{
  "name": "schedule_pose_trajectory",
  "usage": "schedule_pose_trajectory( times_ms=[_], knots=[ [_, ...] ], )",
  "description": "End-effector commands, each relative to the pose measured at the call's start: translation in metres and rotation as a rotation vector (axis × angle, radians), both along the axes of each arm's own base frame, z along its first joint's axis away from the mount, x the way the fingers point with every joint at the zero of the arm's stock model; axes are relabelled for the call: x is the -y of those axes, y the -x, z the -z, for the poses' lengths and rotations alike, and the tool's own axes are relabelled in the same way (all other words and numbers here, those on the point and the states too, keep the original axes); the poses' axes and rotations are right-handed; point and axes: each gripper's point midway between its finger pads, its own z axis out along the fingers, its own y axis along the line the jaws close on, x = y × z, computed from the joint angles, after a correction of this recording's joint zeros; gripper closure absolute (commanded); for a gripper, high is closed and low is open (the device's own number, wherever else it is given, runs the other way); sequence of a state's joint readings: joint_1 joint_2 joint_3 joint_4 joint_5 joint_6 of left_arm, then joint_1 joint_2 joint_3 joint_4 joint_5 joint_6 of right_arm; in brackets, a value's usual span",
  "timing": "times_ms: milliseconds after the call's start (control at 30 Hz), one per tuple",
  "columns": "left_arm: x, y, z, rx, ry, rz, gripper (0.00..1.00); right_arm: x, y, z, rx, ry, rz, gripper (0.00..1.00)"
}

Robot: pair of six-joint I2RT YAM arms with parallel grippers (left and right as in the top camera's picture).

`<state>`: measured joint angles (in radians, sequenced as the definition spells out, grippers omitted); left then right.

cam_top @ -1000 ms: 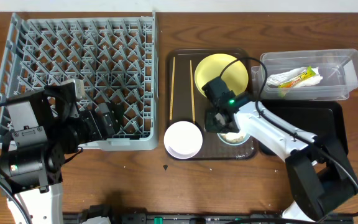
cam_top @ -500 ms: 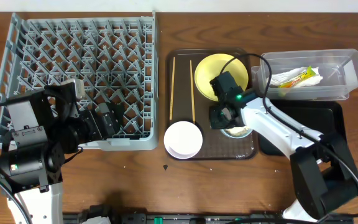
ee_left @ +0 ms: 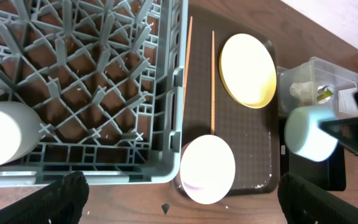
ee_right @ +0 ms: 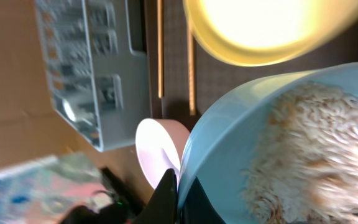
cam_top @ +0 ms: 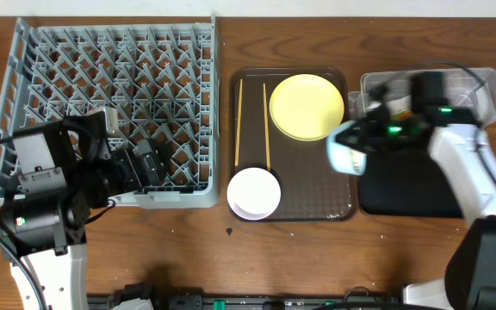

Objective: Sort waste into correct bins and load items into the dishwasher
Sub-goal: 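Tip the rice from the blue bowl onto the black tray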

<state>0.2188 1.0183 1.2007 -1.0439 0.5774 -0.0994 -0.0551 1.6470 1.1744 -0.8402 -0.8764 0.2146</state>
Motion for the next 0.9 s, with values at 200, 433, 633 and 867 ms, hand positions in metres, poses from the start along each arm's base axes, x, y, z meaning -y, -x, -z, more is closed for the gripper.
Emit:
schedule_pose_trajectory(
  times_ms=[200,433,633,867],
  knots=[
    [0.001,-0.006,0.004,-0.019,0.007,0.022,0.02,0.079,0.006,-0.010,0.062,-0.126,0.156,0.99],
    [0.001,-0.007,0.005,-0.027,0.009,0.022,0.02,0.097,0.013,-0.005,0.212,-0.369,0.237,0.99],
    [0.001,-0.007,0.005,-0.027,0.009,0.022,0.02,0.117,0.021,-0.026,0.386,-0.546,0.263,0.99],
    [0.001,-0.006,0.006,-0.028,0.009,0.022,0.02,0.123,0.019,-0.026,0.408,-0.534,0.270,0.99]
  ],
)
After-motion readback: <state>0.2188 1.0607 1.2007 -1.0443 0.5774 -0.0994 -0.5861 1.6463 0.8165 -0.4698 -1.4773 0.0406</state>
